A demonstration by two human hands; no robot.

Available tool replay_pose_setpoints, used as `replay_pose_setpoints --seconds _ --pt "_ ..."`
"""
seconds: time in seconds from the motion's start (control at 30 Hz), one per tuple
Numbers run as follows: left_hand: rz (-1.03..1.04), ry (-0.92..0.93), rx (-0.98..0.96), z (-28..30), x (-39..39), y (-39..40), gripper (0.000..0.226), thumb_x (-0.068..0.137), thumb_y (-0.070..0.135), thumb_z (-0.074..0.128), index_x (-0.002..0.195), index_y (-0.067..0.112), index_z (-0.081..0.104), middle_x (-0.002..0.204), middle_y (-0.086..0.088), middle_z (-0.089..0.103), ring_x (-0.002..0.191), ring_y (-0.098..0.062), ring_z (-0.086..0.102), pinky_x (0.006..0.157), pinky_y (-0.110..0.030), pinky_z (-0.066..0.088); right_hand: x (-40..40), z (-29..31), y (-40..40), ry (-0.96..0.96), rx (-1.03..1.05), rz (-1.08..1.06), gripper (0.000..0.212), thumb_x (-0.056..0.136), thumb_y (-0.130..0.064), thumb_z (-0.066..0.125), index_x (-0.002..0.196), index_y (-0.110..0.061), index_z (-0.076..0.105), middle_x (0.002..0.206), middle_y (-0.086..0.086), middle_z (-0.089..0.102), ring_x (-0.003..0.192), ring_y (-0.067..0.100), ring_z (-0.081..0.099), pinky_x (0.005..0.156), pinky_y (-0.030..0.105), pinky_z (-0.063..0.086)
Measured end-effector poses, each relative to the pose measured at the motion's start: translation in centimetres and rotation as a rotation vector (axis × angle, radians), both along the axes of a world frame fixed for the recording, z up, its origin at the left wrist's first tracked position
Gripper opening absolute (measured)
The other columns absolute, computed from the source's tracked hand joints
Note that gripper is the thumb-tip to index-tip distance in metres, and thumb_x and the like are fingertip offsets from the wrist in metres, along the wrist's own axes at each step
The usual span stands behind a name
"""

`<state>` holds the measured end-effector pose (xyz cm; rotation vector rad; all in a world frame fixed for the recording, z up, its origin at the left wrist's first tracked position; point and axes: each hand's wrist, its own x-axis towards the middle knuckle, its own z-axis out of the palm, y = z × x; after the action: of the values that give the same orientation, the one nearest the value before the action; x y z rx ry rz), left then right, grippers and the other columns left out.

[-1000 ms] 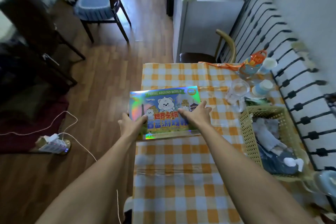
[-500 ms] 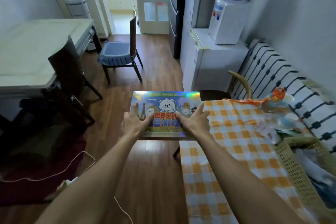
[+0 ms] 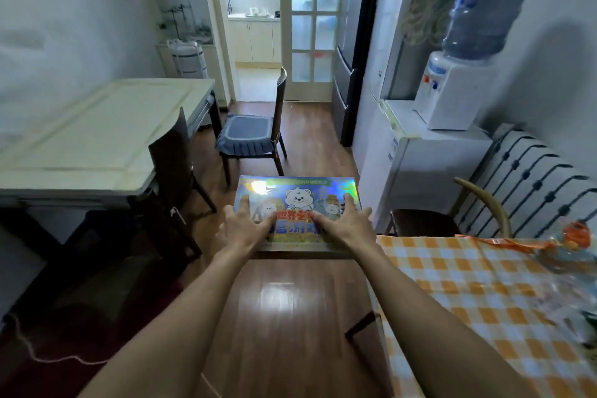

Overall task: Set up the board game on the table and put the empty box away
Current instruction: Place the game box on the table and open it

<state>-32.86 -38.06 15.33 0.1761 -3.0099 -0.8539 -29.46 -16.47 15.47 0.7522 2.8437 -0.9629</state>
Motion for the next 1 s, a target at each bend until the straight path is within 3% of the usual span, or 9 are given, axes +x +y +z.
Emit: replay_pose_setpoints --seconds 0.3,0.47,0.77,1.0 --pt "0.116 -0.008 -0.009 0.5 -13.9 -1.7 0.085 0.080 0.074 0.053 0.149 0.032 0.029 0.132 -0.014 0.044 0.115 -0.041 0.056 0.094 -0.044 0.045 -15.7 1.2 -1.6 0.055 0.051 0.101 0.104 0.067 -0.083 0.055 0.150 -0.030 0.024 0.132 0.017 0.041 0.123 0.034 0.048 0.100 0.039 0.042" --pt "0.192 -0.009 -0.003 1.1 -22.9 -1.8 0.085 0.080 0.075 0.053 0.149 0.032 0.029 0.130 -0.013 0.045 0.113 -0.040 0.057 0.091 -0.044 0.045 -26.9 0.5 -1.9 0.076 -0.091 0.136 0.106 0.058 -0.084 0.057 0.147 -0.039 0.022 0.132 0.013 0.033 0.119 0.037 0.050 0.100 0.044 0.045" --pt "0.268 -0.042 -0.008 0.8 -38.4 -3.8 0.087 0.081 0.077 0.050 0.150 0.030 0.026 0.134 -0.013 0.042 0.116 -0.041 0.055 0.093 -0.045 0.047 -44.1 0.1 -3.4 0.093 -0.105 0.231 0.102 0.055 -0.083 0.054 0.143 -0.040 0.026 0.125 0.011 0.034 0.109 0.039 0.056 0.097 0.047 0.048" --pt "0.286 -0.054 0.028 -0.8 -55.2 -6.3 0.090 0.079 0.079 0.050 0.152 0.032 0.024 0.138 -0.012 0.040 0.120 -0.040 0.053 0.095 -0.045 0.045 -60.8 -0.9 -5.6 0.098 -0.113 0.268 0.097 0.059 -0.081 0.055 0.140 -0.037 0.028 0.124 0.011 0.035 0.108 0.037 0.055 0.097 0.048 0.048"
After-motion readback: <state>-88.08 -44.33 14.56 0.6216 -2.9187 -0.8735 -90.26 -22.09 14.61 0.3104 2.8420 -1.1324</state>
